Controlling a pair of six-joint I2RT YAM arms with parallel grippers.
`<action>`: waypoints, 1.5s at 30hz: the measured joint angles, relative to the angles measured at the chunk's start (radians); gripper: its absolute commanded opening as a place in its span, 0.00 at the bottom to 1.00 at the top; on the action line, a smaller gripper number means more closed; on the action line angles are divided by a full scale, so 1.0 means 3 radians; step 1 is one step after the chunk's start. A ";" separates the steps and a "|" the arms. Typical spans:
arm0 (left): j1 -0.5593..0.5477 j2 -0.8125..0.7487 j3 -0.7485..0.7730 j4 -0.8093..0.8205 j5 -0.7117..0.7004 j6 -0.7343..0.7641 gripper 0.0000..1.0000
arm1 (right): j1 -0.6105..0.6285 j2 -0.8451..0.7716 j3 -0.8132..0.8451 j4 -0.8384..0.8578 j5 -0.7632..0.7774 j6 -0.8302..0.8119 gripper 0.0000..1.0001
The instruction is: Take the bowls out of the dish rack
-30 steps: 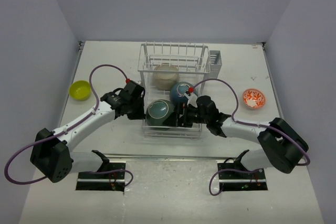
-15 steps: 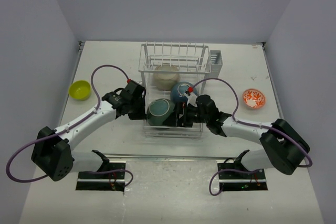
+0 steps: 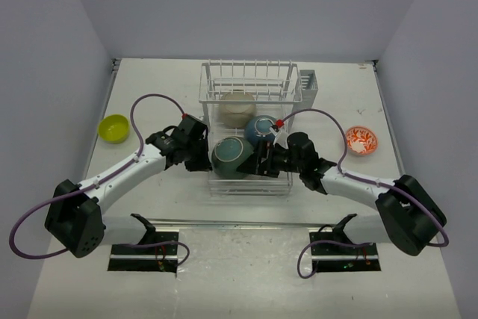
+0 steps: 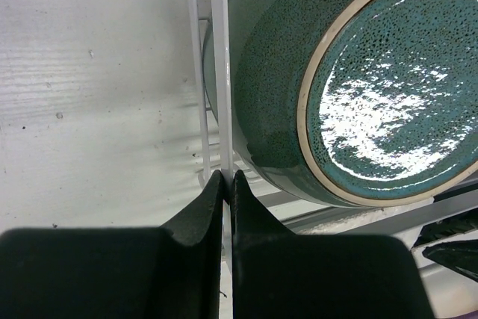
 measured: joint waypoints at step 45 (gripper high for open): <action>-0.0024 0.0107 0.0072 -0.0011 0.0086 -0.0043 0.00 | -0.0226 0.0628 -0.0189 0.1469 -0.0200 0.0722 0.74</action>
